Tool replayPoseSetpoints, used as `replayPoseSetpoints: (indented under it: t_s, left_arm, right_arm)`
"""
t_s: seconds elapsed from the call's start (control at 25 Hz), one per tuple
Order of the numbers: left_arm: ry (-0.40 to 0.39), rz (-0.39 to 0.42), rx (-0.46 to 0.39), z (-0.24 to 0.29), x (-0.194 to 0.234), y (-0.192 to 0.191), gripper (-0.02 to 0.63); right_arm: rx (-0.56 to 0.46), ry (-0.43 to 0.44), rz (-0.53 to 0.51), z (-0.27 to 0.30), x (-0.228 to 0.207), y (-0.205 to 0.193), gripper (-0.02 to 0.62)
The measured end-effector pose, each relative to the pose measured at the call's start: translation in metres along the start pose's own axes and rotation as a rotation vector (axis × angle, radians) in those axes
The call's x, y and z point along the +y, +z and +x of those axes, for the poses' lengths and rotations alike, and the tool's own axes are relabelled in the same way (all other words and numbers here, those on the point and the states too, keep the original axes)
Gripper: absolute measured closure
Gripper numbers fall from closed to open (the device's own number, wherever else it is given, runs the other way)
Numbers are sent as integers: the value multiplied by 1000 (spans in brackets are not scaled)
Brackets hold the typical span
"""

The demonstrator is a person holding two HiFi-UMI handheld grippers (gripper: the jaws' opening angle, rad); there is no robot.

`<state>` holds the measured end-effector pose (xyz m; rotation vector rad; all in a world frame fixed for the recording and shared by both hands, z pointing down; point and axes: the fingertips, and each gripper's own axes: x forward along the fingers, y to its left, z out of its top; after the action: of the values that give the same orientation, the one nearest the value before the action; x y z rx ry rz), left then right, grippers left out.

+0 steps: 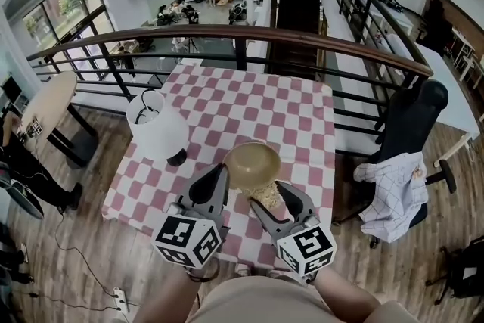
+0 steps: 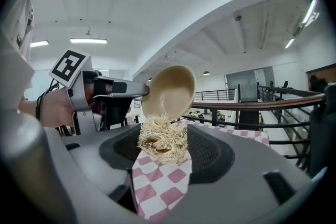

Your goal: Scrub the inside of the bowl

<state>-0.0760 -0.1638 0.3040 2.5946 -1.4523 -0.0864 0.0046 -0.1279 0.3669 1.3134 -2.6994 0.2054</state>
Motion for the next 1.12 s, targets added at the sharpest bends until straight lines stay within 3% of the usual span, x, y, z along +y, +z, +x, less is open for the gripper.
replayPoseSetpoints:
  t_s: [0.2, 0.36, 0.92, 1.12]
  left_arm:
    - [9, 10, 31, -6, 12, -5, 591]
    - [-19, 22, 57, -8, 11, -7, 591]
    - [-34, 262, 141, -17, -6, -10, 591]
    - [-93, 352, 200, -14, -24, -25, 592]
  right_arm:
    - [3, -53, -116, -12, -25, 14, 344]
    - [15, 3, -213, -15, -29, 26, 344]
    - [2, -25, -287, -16, -45, 56, 344]
    - [-38, 8, -311, -11, -37, 76, 344]
